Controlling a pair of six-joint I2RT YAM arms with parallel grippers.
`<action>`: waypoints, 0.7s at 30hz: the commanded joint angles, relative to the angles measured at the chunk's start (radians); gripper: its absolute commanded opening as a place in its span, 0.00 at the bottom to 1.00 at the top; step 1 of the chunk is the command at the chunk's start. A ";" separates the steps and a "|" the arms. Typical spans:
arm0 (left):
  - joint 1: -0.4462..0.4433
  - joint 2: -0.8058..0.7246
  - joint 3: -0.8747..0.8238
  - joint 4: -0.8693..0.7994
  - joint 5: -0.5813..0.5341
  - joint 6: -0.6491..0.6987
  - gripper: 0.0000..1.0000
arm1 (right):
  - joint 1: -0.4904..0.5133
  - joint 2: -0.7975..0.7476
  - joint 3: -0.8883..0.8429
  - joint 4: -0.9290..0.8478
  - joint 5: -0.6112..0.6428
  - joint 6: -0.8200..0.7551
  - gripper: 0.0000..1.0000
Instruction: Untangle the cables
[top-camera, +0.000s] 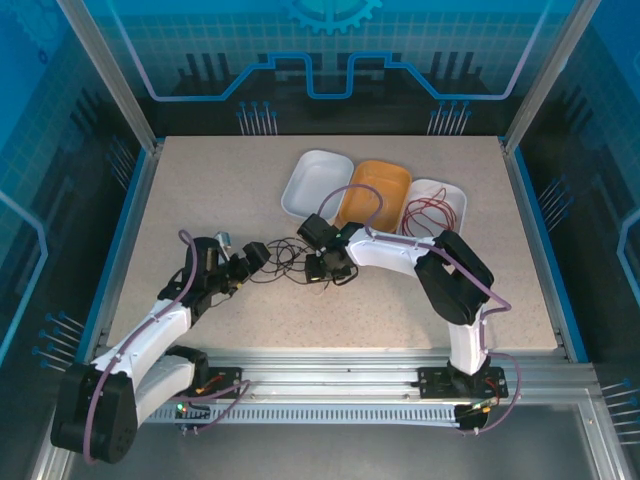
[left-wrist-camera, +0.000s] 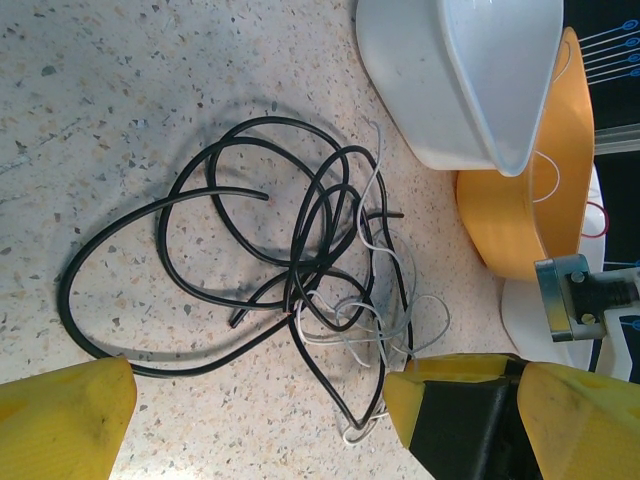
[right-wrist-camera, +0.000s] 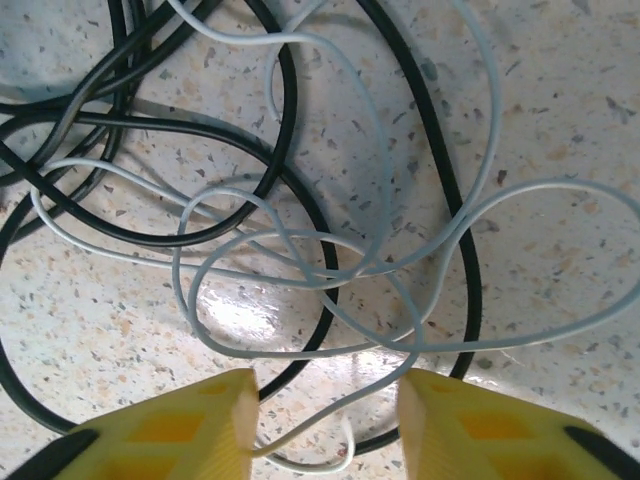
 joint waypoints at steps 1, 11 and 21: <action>0.008 0.009 -0.010 0.013 0.025 -0.007 0.99 | -0.009 -0.014 0.002 0.009 -0.018 0.013 0.34; 0.008 0.010 -0.007 0.018 0.038 0.000 0.99 | -0.003 -0.081 0.017 -0.026 0.024 -0.008 0.17; -0.015 0.027 0.016 0.037 0.082 0.036 0.99 | 0.011 -0.151 0.036 -0.019 0.035 -0.052 0.02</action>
